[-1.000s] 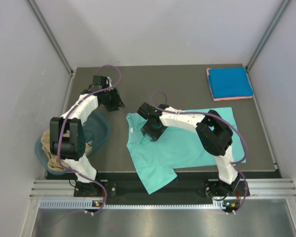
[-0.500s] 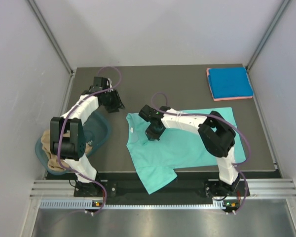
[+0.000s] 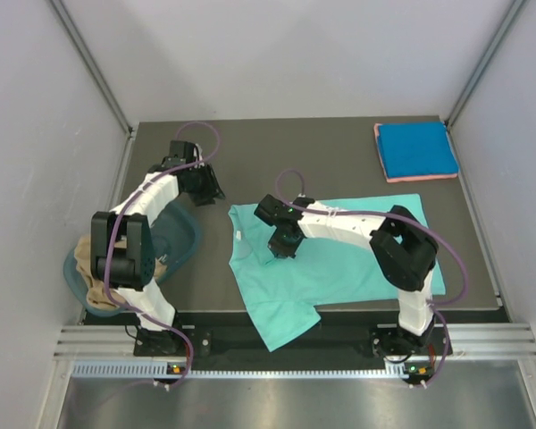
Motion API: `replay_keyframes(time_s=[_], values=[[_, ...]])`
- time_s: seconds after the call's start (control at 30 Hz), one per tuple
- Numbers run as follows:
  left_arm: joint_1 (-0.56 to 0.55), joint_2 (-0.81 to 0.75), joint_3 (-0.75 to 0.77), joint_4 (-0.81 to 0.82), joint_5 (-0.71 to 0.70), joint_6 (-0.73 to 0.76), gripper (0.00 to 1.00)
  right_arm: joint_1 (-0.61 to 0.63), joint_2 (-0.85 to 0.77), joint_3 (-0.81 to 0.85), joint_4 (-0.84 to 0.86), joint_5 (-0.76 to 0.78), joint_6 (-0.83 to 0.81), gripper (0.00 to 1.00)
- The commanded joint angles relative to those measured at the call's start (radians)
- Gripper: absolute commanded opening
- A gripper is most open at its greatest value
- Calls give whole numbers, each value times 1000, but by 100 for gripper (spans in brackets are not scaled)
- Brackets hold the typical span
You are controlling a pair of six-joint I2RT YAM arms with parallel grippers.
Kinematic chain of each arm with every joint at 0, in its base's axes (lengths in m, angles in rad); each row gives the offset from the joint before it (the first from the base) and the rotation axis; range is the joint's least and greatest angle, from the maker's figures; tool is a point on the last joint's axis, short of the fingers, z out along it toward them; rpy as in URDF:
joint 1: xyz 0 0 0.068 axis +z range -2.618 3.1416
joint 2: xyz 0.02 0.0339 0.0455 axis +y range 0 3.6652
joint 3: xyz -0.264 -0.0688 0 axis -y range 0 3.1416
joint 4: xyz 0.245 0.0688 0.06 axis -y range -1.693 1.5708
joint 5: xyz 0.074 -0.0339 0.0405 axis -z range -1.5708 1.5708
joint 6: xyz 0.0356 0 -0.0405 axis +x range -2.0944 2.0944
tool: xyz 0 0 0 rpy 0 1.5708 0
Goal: Fold and stack the t-shirts
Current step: Fold the tshirt
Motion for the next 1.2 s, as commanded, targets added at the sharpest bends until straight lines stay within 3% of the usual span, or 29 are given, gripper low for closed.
replay_keyframes(time_s=[0.0, 0.73, 0.93, 1.1, 1.17], values=[[2, -22, -12, 18, -4, 2, 44, 24, -57, -15, -12, 43, -11, 0], [-81, -23, -28, 130, 177, 7, 37, 47, -66, -29, -27, 108, -30, 0], [-131, 18, -23, 149, 162, -18, 37, 48, -114, -26, -67, 114, -27, 16], [-148, 75, -34, 146, 116, -26, 36, -2, -174, -46, -31, 140, -96, 19], [-150, 90, -35, 135, 87, -29, 36, -51, -200, -89, 78, 117, -178, 18]])
